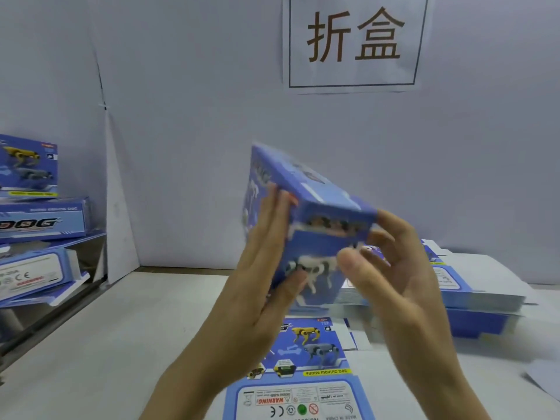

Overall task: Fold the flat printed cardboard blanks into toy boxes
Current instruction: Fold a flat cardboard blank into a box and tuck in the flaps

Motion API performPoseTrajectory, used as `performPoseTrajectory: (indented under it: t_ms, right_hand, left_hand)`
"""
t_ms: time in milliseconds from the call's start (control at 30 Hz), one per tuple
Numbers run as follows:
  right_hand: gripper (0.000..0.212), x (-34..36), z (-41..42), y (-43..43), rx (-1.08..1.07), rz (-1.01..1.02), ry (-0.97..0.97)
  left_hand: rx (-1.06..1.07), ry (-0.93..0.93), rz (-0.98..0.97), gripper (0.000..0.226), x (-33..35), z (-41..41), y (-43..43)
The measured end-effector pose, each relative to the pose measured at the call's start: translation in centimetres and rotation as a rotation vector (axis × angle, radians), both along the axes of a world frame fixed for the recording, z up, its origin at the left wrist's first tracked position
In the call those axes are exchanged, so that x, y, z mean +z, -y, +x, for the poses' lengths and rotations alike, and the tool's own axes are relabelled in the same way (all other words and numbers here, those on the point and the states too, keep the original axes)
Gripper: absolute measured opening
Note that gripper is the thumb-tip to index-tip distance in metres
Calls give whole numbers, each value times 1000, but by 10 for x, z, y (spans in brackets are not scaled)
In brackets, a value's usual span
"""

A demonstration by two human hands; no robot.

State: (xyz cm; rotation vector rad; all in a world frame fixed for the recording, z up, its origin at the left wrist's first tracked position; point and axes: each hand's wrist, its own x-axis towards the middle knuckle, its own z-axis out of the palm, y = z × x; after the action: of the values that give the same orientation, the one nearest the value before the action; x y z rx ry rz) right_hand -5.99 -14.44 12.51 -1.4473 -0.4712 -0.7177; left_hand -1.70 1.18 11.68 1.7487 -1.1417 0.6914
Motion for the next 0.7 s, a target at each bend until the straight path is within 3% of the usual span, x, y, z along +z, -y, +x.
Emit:
performPoseTrajectory:
  t_ms: [100,233,267,333,400,433,467,500,533,600,700]
  right_hand:
    - [100,-3,10,14,3,82,-233]
    - [80,-13,24,21,-142,-44,-321]
    - [72,-17,27,22,-189,-80,-318]
    - [60,-24,31,23,-174,-70,-289]
    - [60,-29,34,22,-60,15,-265]
    - [63,-30,35,24,-10,32,-256]
    - [66,-31,36,26,36,15,-263]
    - [69,-31,37,28,94,-19,-295]
    - [71,-30,37,31,164,-66,-354]
    - [76,-30,38,36,281,-146,-463]
    - [76,-28,41,42,219,-134,-469]
  left_hand:
    - [-47,8,37,65,-4,4,-2]
    - [-385,-413,-63,39,-5,9,-11]
    - [-352,-455,-103,37,-6,12,-13]
    - [-23,-392,-264,35,-9,22,-14]
    - [308,-429,-413,66,-11,30,-14]
    - [310,-566,-467,85,-12,33,-16]
    - [172,-735,-525,95,-12,37,-19]
    - [-32,-871,-570,85,-12,39,-21]
    - [-209,-936,-579,65,-13,41,-23]
    - [-294,-916,-551,40,-18,46,-26]
    - [-275,-804,-366,68,-29,54,-28]
